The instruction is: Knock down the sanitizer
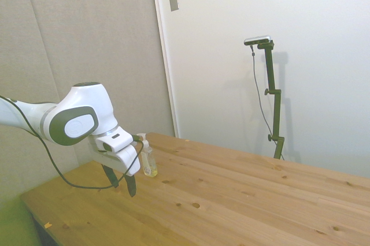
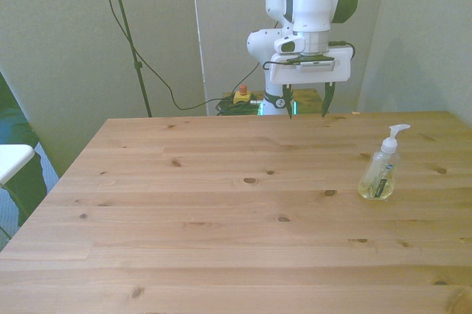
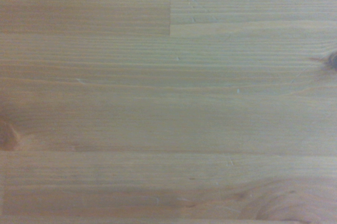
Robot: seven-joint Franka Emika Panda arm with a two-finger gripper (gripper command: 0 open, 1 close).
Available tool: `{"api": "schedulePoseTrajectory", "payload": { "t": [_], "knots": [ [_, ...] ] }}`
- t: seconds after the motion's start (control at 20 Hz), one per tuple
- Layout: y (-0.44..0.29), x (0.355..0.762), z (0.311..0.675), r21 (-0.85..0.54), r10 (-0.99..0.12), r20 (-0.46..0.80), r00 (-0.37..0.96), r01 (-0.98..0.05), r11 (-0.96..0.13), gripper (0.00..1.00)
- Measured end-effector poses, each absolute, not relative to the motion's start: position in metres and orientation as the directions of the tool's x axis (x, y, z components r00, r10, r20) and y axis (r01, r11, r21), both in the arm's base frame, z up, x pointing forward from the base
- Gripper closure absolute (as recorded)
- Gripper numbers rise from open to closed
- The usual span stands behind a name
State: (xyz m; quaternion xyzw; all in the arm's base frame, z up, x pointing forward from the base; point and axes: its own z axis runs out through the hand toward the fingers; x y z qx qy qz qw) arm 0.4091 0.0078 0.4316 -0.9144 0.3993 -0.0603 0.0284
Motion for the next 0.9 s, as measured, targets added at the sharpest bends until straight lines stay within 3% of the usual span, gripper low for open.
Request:
{"api": "schedulePoseTrajectory", "payload": {
  "t": [0.1, 0.15, 0.9],
  "knots": [
    [0.008, 0.409, 0.431, -0.099, -0.734, 0.086, 0.674, -0.727, -0.680, 0.00],
    [0.009, 0.411, 0.431, -0.098, -0.733, 0.086, 0.674, -0.727, -0.680, 1.00],
    [0.094, 0.509, 0.427, -0.066, -0.741, 0.127, 0.659, -0.740, -0.669, 1.00]
  ]
}}
